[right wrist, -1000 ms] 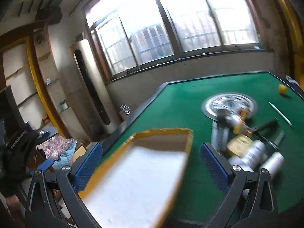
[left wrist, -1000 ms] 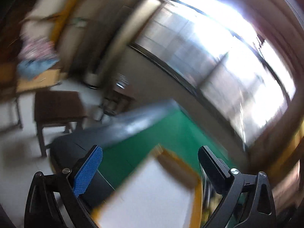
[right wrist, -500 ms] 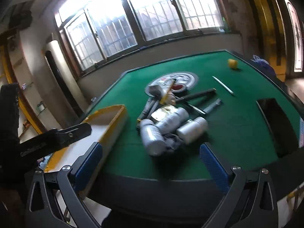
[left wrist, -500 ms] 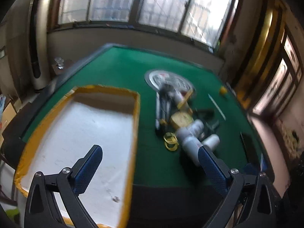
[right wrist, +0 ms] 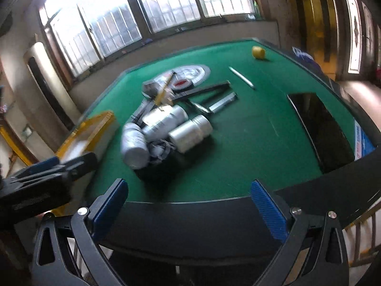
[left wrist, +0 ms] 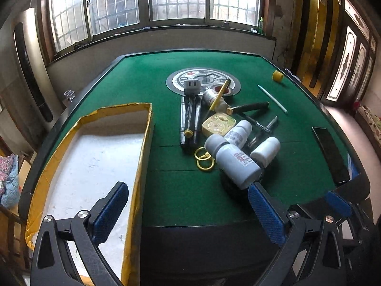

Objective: Organize rigid objects
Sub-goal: 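Swing both tools over the table toward the cluster of items, then grasp a white medicine bottle with left tool while right tool grasps the black fan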

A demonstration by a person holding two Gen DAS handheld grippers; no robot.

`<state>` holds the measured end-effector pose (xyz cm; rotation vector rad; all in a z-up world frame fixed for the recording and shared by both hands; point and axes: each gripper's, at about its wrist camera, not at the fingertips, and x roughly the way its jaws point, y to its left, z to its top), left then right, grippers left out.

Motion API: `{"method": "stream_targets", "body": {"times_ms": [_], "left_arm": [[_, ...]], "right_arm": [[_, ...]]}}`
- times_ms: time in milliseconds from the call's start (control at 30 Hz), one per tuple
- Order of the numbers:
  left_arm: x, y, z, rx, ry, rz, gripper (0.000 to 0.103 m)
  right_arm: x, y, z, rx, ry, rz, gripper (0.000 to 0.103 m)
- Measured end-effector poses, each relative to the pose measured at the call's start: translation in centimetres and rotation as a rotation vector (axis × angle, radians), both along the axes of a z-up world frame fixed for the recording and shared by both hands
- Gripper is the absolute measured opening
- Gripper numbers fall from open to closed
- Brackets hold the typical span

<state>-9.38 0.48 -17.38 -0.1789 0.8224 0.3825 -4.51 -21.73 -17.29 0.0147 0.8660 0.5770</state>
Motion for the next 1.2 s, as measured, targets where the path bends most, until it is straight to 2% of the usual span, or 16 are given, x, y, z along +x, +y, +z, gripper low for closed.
{"method": "stream_targets", "body": {"times_ms": [233,433,500,633,767,933,1000,1133,1200], "left_arm": [[0.6,0.3,-1.1,-0.046,0.023,-0.011,0.102],[1.2,0.7,-1.4,-0.081,0.043,-0.052,0.100],[1.5,1.1,-1.2,-0.131,0.042,-0.061,0.097],[2.7,2.1,-1.1,-0.288,0.036,-0.063,0.094],[4.8,1.9,-0.9,-0.309,0.072,-0.084,0.083],[7.0,0.7,-0.7,-0.268,0.106,-0.111,0.072],[7.8,0.5,-1.3,-0.256,0.138,-0.112,0.060],[8.6,1.1,-2.1,-0.293,0.146,-0.115,0.054],[8.7,1.4,-2.6,-0.329,0.143,-0.120,0.045]], "right_arm": [[0.5,0.7,-2.1,-0.050,0.047,0.014,0.102],[-0.4,1.3,-2.6,-0.121,-0.037,0.011,0.103],[-0.8,1.3,-2.7,-0.138,-0.071,0.017,0.103],[-0.9,0.7,-2.9,-0.137,-0.107,0.026,0.103],[-0.5,0.8,-2.6,-0.147,-0.078,0.033,0.103],[-0.5,1.1,-2.5,-0.134,-0.065,0.061,0.103],[-0.5,1.3,-2.6,-0.126,-0.065,0.064,0.103],[-0.7,1.3,-2.5,-0.092,-0.049,0.079,0.101],[-0.8,1.3,-2.5,-0.083,-0.052,0.076,0.097]]}}
